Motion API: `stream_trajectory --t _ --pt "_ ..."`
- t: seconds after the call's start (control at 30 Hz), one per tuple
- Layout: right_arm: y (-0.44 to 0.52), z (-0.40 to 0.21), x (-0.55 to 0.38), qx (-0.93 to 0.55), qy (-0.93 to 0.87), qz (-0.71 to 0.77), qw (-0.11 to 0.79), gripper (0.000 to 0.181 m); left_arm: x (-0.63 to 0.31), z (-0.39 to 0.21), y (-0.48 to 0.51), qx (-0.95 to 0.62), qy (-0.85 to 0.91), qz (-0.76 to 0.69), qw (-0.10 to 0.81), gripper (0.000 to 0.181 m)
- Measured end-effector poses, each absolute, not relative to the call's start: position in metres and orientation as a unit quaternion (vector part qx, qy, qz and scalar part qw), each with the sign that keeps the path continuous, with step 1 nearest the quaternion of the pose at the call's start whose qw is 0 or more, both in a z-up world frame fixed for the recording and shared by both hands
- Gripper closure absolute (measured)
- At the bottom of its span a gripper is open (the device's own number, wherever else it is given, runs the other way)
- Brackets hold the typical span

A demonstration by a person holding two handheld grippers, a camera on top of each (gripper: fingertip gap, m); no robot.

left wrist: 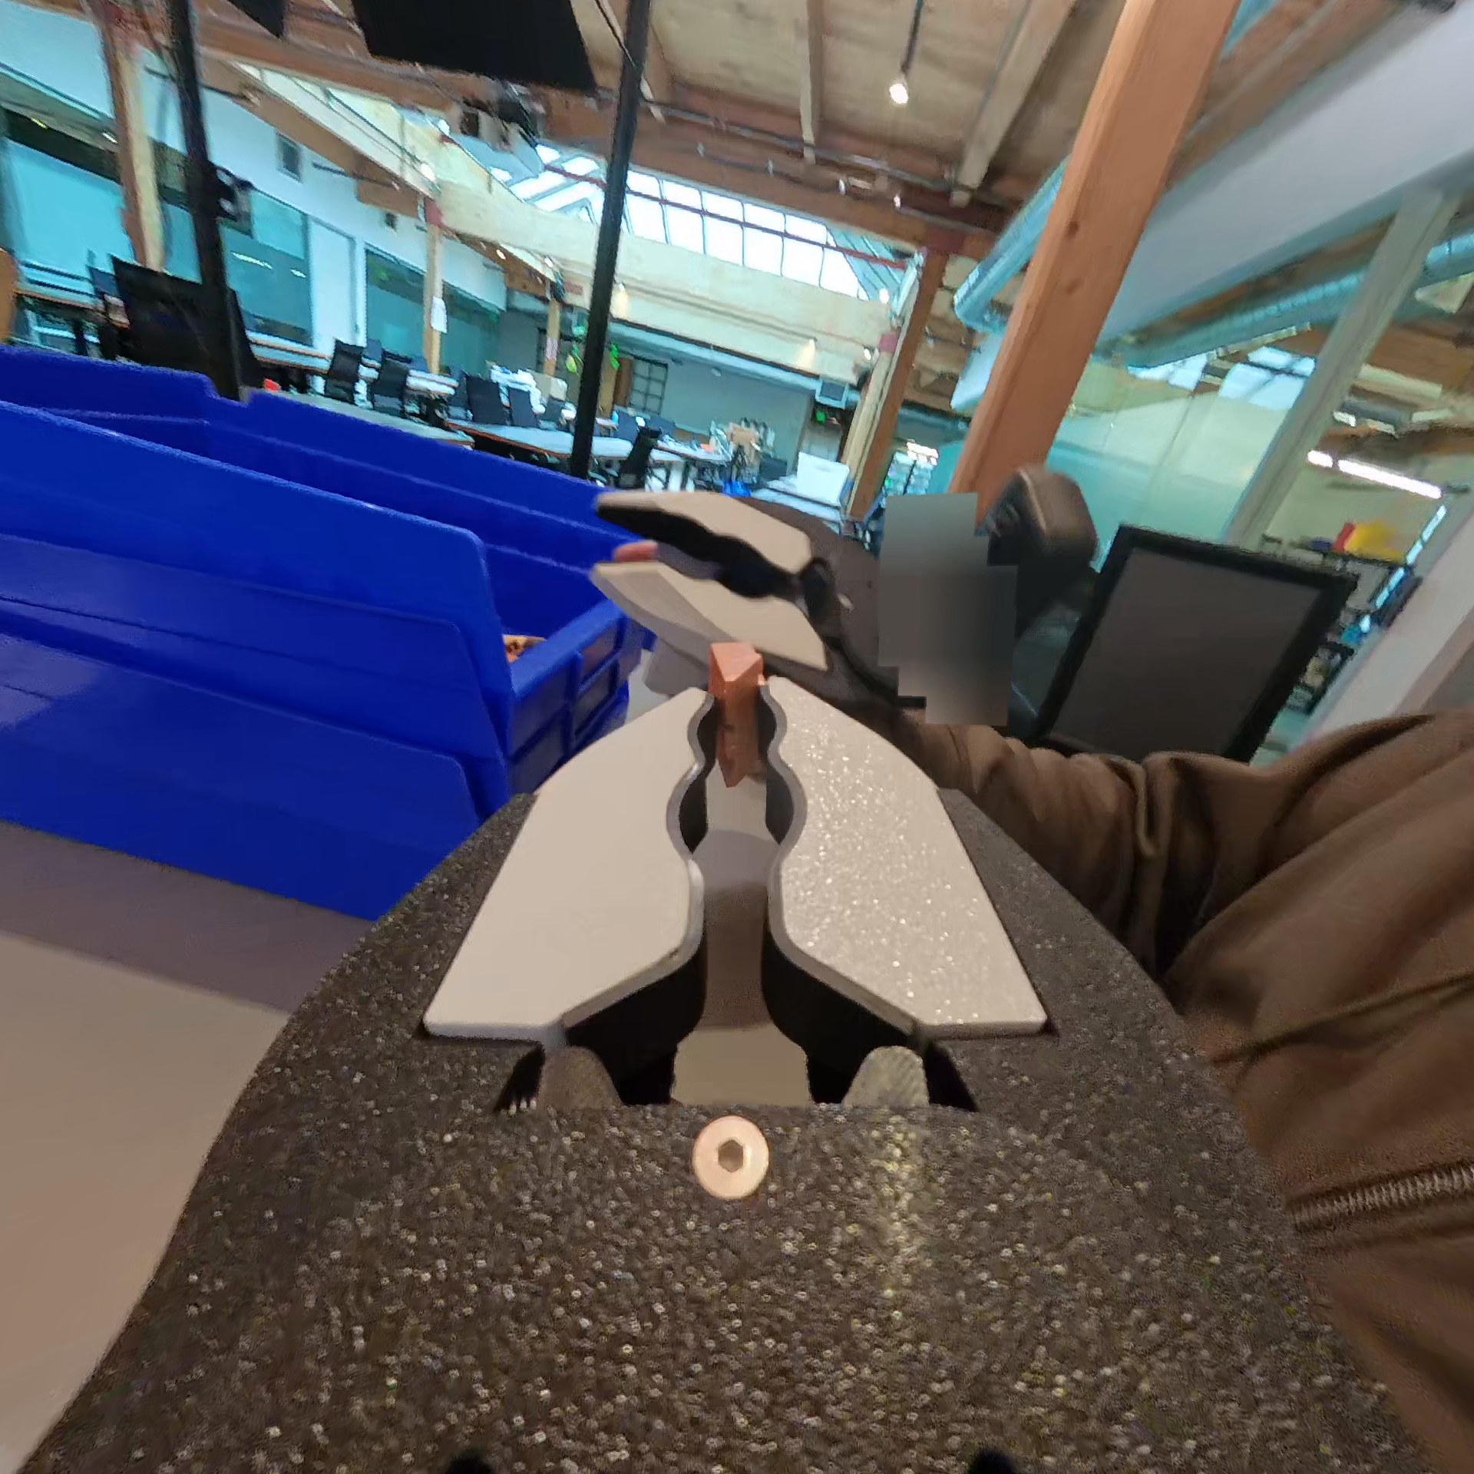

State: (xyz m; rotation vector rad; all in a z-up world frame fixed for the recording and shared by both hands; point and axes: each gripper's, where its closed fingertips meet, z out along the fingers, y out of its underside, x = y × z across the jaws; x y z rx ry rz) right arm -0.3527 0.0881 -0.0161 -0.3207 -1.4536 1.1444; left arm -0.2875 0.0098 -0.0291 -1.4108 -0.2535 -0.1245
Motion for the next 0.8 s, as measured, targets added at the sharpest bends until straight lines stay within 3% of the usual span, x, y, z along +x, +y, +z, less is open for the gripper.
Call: stream_trajectory --t 0.23,0.4,0.8 --pt "0.026 -0.025 -0.299 0.033 -0.636 0.486 0.599 0.157 -0.296 -0.016 0.003 -0.576 -0.171 -0.094 0.794 0.172" --pt "0.005 -0.027 -0.286 0.007 -0.647 0.534 0.545 0.158 -0.293 -0.018 0.009 -0.578 -0.157 -0.053 0.799 0.172" --pt "0.007 -0.023 -0.283 -0.004 -0.639 0.546 0.542 0.161 -0.276 -0.013 0.015 -0.602 -0.083 0.054 0.793 0.172"
